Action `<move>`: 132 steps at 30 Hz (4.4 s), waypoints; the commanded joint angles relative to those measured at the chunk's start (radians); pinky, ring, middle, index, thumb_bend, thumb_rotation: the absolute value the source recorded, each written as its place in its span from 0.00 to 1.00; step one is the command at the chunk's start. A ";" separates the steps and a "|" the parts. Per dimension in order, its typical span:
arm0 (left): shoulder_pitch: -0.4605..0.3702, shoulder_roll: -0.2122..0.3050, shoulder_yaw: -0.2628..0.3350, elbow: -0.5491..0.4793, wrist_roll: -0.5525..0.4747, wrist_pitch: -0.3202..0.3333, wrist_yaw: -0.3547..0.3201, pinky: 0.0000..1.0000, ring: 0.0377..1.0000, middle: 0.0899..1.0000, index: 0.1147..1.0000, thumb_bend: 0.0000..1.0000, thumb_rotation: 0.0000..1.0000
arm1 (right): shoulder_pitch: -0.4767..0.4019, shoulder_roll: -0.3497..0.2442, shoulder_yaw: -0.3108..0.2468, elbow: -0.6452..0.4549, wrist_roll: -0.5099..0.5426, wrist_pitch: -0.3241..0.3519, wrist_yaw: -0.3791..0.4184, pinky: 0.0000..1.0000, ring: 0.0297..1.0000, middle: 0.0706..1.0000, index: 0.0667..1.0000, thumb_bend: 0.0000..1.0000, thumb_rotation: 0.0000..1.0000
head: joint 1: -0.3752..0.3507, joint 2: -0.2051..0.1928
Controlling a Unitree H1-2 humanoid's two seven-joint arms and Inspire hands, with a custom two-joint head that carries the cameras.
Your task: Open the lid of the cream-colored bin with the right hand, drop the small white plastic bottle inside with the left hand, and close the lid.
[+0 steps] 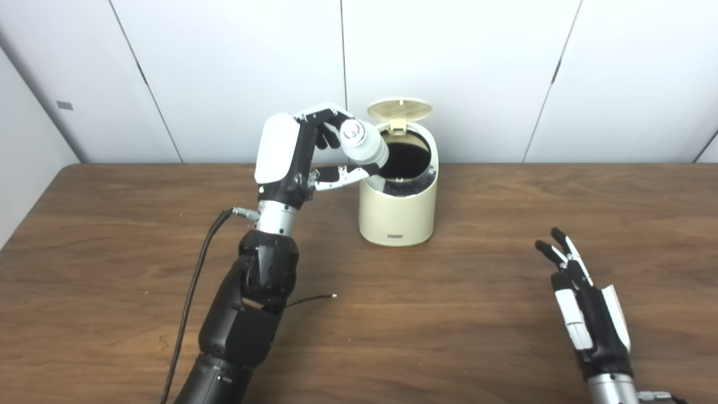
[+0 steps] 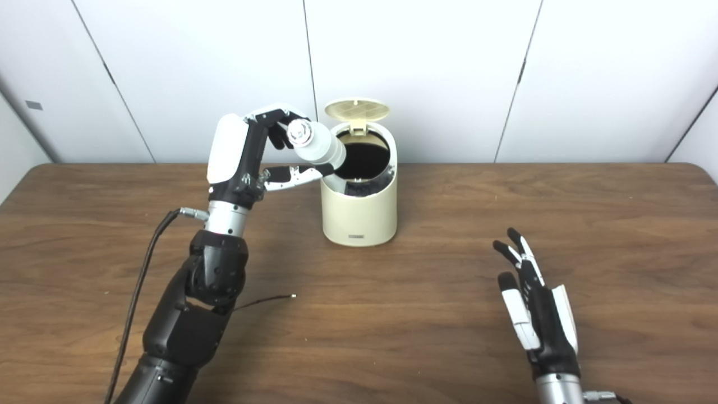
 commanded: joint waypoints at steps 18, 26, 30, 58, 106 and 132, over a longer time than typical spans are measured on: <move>-0.100 -0.015 -0.017 0.117 -0.013 -0.116 0.091 0.40 0.40 0.47 0.41 0.50 0.00 | 0.013 0.044 0.028 0.028 -0.027 -0.024 -0.026 0.94 0.91 0.86 0.94 0.60 1.00 | -0.015 -0.003; -0.113 -0.020 -0.031 0.155 0.014 -0.119 0.116 0.40 0.40 0.47 0.41 0.50 0.00 | 0.013 0.051 0.032 0.025 -0.034 -0.027 -0.029 0.95 0.91 0.86 0.94 0.59 1.00 | -0.019 -0.002; -0.119 -0.018 -0.041 0.171 0.015 -0.131 0.126 0.37 0.40 0.47 0.41 0.49 0.00 | 0.012 0.053 0.033 0.021 -0.034 -0.024 -0.029 0.96 0.90 0.85 0.94 0.59 1.00 | -0.020 -0.002; -0.097 0.017 -0.076 0.066 0.040 0.034 -0.013 0.43 0.46 0.51 0.55 1.00 0.12 | 0.014 0.045 0.028 0.020 -0.039 -0.024 -0.030 0.95 0.89 0.83 0.93 0.59 1.00 | -0.010 0.006; 0.263 -0.024 0.217 -0.330 -0.713 0.427 -0.426 0.91 0.94 0.97 1.00 0.60 1.00 | -0.079 -0.020 0.004 0.013 0.041 -0.004 0.004 0.94 0.96 0.93 0.94 0.66 1.00 | 0.033 0.027; 0.428 -0.103 0.184 -0.217 -0.683 0.213 -0.333 1.00 1.00 1.00 1.00 0.64 1.00 | -0.665 -0.167 0.161 -0.031 -0.228 0.399 0.214 0.96 0.99 0.97 0.91 0.59 1.00 | 0.016 0.043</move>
